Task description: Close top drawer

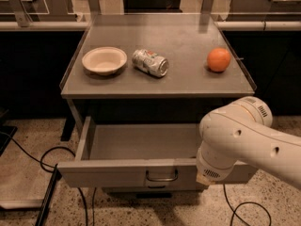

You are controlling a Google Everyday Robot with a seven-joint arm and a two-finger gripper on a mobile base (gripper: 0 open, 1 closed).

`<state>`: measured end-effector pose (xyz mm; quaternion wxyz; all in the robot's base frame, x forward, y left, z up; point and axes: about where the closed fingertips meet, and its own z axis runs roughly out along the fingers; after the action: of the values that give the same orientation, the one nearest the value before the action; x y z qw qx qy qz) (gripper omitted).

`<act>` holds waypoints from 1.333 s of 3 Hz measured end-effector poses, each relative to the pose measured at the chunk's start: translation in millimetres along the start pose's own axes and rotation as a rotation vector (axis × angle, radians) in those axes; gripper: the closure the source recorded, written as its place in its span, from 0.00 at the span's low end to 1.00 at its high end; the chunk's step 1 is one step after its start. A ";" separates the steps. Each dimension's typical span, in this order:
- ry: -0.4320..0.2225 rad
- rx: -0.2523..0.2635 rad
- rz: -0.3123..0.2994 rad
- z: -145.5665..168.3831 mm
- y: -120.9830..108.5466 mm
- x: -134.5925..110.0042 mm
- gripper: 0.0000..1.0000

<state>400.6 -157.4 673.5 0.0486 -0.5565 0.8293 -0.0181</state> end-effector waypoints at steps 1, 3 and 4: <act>0.000 0.000 0.000 0.0 0.0 0.0 0.82; 0.000 0.000 0.000 0.0 0.0 0.0 0.34; 0.000 0.000 0.000 0.0 0.0 0.0 0.11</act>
Offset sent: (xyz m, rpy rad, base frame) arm 0.0000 0.0000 0.0000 0.0000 0.0000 0.0000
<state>400.6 -157.4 673.5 0.0485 -0.5565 0.8292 -0.0181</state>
